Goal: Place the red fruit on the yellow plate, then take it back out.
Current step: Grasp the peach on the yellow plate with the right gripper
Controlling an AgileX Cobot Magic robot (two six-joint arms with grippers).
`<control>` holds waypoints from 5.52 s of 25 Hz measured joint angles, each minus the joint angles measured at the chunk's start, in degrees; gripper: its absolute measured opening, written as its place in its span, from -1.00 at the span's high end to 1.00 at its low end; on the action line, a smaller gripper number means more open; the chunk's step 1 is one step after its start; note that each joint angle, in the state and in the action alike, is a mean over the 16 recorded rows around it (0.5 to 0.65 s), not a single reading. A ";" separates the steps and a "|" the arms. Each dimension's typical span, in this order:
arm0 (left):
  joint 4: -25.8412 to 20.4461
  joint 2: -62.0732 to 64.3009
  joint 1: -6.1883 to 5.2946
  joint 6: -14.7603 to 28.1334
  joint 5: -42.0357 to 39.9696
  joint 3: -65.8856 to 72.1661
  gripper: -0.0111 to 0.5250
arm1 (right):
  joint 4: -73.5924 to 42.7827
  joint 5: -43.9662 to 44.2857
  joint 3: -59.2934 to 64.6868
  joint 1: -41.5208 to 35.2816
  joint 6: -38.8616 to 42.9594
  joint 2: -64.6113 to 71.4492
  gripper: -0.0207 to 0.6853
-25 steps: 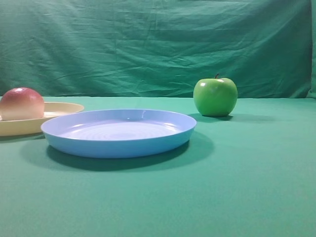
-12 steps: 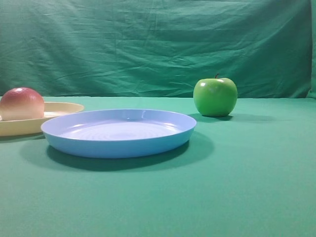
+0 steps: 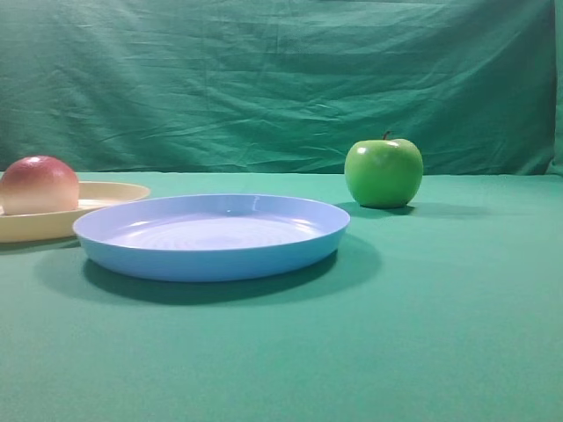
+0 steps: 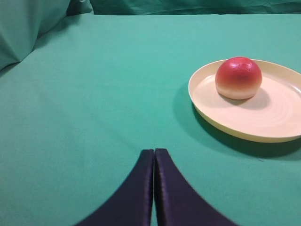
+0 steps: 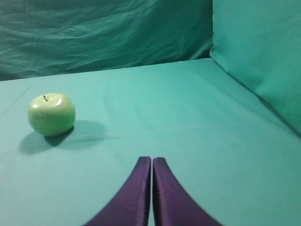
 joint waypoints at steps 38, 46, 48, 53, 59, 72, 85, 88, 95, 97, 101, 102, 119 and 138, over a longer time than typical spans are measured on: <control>0.00 0.00 0.00 0.00 0.00 0.00 0.96 | 17.57 10.55 -9.17 0.00 -20.36 1.56 0.94; 0.00 0.00 0.00 0.00 0.00 0.00 0.96 | 19.15 15.15 -19.66 0.00 -20.69 9.27 0.94; 0.00 0.00 0.00 0.00 0.00 0.00 0.96 | 19.76 15.79 -22.08 0.00 -20.82 12.08 0.94; 0.00 0.00 0.00 0.00 0.00 0.00 0.96 | 21.72 16.41 -27.14 0.00 -21.30 19.04 0.94; 0.00 0.00 0.00 0.00 0.00 0.00 0.96 | 23.10 15.32 -30.89 0.16 -23.82 25.77 0.94; 0.00 0.00 0.00 0.00 0.00 0.00 0.96 | 24.61 15.88 -36.92 10.49 -40.99 42.82 0.94; 0.00 0.00 0.00 0.00 0.00 0.00 0.96 | 32.92 24.07 -56.86 23.11 -45.96 71.40 0.94; 0.00 0.00 0.00 0.00 0.00 0.00 0.96 | 34.66 25.24 -62.09 24.70 -46.49 77.89 0.94; 0.00 0.00 0.00 0.00 0.00 0.00 0.96 | 38.22 26.55 -75.30 27.82 -49.04 92.51 0.94; 0.00 0.00 0.00 0.00 0.00 0.00 0.96 | 39.59 26.77 -79.41 28.64 -50.32 96.56 0.94; 0.00 0.00 0.00 0.00 0.00 0.00 0.96 | 42.61 27.02 -87.90 30.20 -53.49 104.49 0.94; 0.00 0.00 0.00 0.00 0.00 0.00 0.96 | 43.37 26.97 -90.03 30.61 -54.35 106.42 0.94; 0.00 0.00 0.00 0.00 0.00 0.00 0.96 | 49.43 16.70 -115.15 39.19 -65.47 132.15 0.43; 0.00 0.00 0.00 0.00 0.00 0.00 0.96 | 51.83 1.12 -117.50 42.62 -68.27 141.07 -0.95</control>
